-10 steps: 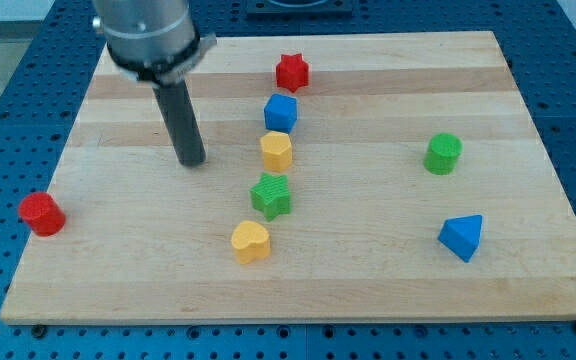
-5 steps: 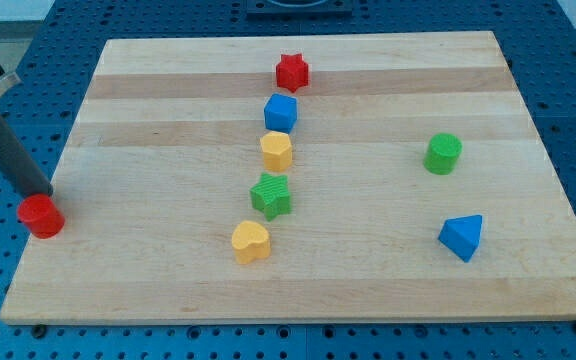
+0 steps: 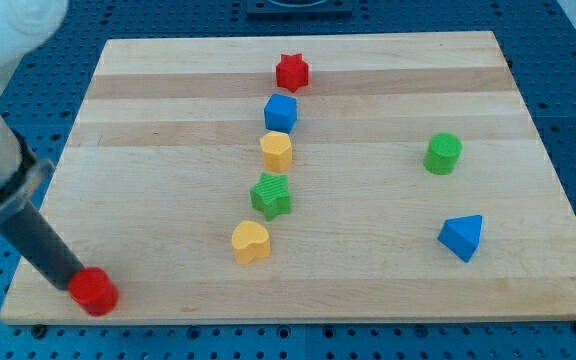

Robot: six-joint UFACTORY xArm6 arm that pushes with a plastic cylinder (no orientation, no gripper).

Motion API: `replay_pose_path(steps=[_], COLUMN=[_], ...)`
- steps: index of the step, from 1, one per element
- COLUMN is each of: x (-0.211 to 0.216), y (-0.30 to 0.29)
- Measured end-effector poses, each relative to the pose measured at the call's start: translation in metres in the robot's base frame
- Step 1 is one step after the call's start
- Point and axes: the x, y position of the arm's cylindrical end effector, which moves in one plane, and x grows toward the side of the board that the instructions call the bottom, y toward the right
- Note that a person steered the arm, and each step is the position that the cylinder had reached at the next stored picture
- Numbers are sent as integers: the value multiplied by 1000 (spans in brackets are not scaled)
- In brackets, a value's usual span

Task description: Slide the red circle closer to the yellow heart

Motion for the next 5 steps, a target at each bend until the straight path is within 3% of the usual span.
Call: replay_pose_path(steps=[1, 2, 4, 5], x=[5, 28, 28, 28], y=[-63, -14, 129, 84])
